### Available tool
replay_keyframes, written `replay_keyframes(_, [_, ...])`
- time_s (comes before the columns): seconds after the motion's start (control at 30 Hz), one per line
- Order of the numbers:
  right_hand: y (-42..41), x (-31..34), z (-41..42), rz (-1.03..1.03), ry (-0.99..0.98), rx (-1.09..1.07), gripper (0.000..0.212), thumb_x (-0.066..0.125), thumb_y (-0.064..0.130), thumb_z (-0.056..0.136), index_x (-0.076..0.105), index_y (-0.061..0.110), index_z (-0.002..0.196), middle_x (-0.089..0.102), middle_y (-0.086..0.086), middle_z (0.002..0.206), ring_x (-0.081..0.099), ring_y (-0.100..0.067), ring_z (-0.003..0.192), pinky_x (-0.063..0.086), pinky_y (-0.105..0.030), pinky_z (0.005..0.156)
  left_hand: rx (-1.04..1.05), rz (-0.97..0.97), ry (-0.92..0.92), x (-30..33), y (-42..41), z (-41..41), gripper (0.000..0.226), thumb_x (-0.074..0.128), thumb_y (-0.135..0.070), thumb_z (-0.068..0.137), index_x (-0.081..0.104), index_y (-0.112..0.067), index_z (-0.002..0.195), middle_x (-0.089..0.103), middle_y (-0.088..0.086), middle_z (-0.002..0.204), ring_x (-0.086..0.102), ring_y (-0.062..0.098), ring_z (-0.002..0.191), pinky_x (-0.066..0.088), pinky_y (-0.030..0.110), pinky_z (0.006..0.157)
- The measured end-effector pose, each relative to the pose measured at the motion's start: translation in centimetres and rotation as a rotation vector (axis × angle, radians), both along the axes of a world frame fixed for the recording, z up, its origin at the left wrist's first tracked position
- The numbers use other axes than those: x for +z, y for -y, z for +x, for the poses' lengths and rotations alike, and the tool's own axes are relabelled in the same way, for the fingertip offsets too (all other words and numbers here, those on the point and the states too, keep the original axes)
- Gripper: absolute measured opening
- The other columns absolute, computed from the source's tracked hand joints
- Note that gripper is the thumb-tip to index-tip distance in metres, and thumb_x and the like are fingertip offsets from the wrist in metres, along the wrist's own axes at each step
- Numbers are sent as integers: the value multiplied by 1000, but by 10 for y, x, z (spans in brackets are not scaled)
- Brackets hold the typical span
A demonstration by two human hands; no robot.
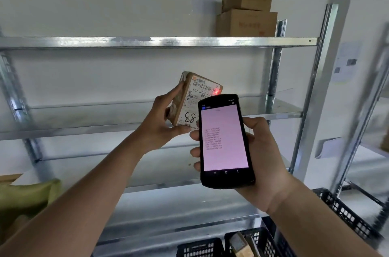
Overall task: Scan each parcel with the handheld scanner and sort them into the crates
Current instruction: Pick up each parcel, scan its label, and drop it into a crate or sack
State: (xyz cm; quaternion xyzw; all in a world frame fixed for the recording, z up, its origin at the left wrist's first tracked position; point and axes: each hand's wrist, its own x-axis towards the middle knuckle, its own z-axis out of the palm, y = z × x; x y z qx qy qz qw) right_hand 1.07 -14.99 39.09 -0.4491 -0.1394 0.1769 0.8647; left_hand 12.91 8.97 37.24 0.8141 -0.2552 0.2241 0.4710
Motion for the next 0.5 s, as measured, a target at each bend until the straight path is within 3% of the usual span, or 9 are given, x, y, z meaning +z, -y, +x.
replay_keyframes(0.5, [9, 8, -30, 17, 49, 161, 65, 39, 51, 99, 72, 7, 134, 70, -31, 130, 70, -43, 91, 63, -48, 77, 78, 92, 12, 8, 12, -18, 110, 89, -27, 84, 16, -68, 156, 34, -2, 151, 41, 17, 142, 43, -1, 90])
